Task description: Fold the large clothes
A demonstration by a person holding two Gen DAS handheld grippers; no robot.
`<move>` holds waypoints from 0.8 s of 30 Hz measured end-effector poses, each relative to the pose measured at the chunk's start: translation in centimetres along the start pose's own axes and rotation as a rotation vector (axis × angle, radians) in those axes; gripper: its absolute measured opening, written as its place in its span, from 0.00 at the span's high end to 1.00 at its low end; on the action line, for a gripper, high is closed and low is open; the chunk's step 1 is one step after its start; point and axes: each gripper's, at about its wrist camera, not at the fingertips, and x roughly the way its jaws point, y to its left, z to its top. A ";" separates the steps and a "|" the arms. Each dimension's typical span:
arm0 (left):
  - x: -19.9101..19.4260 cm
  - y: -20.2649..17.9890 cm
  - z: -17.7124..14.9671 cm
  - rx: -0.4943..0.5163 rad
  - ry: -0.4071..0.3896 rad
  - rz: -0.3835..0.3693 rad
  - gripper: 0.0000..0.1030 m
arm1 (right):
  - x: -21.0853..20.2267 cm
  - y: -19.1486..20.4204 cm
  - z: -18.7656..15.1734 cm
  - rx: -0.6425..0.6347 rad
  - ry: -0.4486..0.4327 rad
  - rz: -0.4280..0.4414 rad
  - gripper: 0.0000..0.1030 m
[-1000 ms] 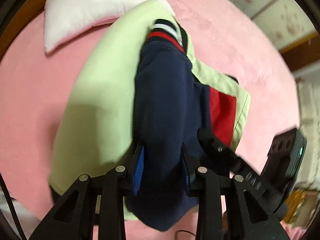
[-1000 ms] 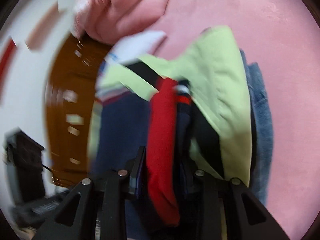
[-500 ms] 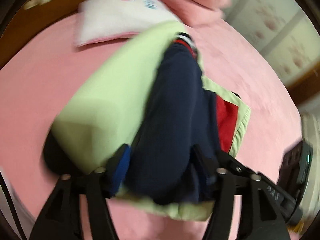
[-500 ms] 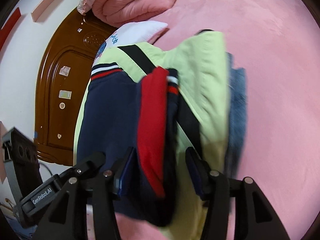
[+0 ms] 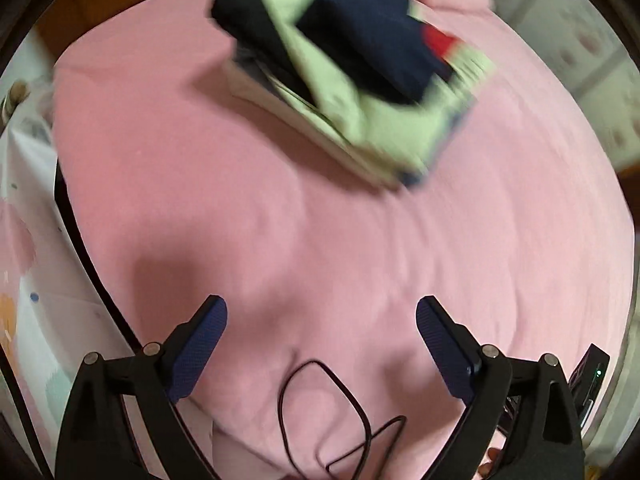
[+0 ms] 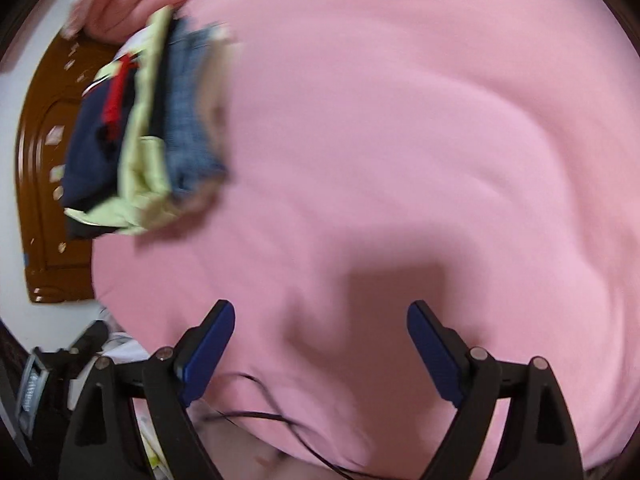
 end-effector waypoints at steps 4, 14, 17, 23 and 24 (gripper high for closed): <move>-1.8 -3.8 -5.4 0.087 -0.025 0.005 0.08 | -3.8 -7.3 -2.8 0.044 -0.037 -0.176 0.07; -7.4 -14.7 -19.6 0.153 -0.113 0.149 0.08 | -15.9 -17.5 -8.3 -0.310 -0.151 -0.399 0.03; -7.8 -19.0 -23.4 0.270 -0.054 0.091 0.08 | -19.8 -20.9 -10.8 -0.374 -0.209 -0.469 0.01; -9.6 -24.5 -29.0 0.510 -0.045 0.044 0.08 | -24.9 -25.6 -14.9 -0.315 -0.298 -0.526 0.01; -9.7 -25.0 -29.6 0.540 -0.022 0.041 0.08 | -25.7 -26.3 -15.3 -0.267 -0.302 -0.515 0.01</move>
